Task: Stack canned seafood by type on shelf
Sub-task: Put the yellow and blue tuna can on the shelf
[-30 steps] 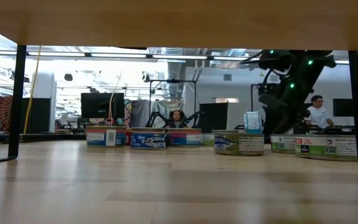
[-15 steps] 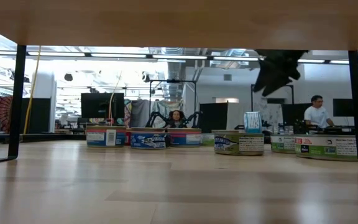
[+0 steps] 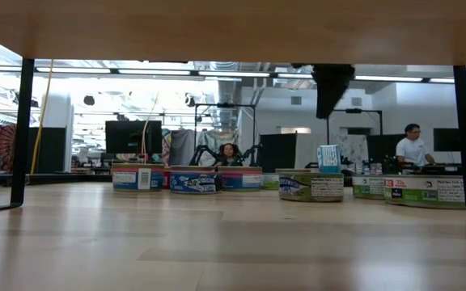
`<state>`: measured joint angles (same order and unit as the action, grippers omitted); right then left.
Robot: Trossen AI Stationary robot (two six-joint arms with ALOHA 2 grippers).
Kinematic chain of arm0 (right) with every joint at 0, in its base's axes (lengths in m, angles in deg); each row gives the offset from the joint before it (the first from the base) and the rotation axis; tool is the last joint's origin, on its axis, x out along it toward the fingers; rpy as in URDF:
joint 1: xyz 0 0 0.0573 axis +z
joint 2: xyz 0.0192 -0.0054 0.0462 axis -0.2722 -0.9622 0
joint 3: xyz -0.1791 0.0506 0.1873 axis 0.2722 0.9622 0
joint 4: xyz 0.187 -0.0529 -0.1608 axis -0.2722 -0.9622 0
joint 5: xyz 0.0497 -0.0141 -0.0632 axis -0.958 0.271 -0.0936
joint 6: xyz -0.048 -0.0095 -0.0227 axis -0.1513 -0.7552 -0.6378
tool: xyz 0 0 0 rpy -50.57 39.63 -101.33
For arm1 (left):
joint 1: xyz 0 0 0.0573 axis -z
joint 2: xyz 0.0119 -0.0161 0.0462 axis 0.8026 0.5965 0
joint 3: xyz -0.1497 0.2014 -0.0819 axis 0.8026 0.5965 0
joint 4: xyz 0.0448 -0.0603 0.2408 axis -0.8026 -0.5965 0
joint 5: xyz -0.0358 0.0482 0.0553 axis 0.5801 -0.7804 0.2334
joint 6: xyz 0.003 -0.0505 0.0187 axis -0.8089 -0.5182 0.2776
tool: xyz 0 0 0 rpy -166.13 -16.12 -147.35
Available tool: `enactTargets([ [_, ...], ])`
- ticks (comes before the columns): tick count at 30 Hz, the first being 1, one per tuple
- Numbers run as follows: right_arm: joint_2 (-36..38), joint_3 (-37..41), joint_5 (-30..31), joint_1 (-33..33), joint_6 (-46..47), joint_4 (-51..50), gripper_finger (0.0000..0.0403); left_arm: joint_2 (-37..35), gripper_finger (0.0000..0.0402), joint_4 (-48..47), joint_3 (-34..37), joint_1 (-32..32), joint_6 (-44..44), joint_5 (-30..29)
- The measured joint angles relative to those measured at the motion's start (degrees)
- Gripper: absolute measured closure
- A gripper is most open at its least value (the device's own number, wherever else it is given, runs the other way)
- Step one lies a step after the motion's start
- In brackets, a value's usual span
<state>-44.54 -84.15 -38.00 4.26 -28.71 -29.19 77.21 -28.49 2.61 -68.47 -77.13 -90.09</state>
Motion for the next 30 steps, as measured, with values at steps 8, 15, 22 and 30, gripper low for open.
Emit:
enactTargets([
  [8, -1.5, -2.4, 0.0, 4.8, -33.3, -2.1, 0.0116, 0.0, 0.0233, -2.1, 0.0, 0.0, 3.6, 3.6],
  [15, -2.1, -2.5, 1.5, 5.8, -41.1, -2.1, 0.0116, 0.0, 0.0233, -2.2, 0.0, 0.0, 5.3, 3.8],
  [22, -8.3, -2.8, 3.4, 5.5, -41.0, -4.0, 0.0116, 0.0, 0.0233, -2.1, 0.0, 0.0, 5.8, 3.9],
  [30, -10.0, -4.2, 5.6, 5.7, -47.2, -6.6, 0.0116, 0.0, 0.0233, -2.0, 0.0, 0.0, 5.8, 3.9],
])
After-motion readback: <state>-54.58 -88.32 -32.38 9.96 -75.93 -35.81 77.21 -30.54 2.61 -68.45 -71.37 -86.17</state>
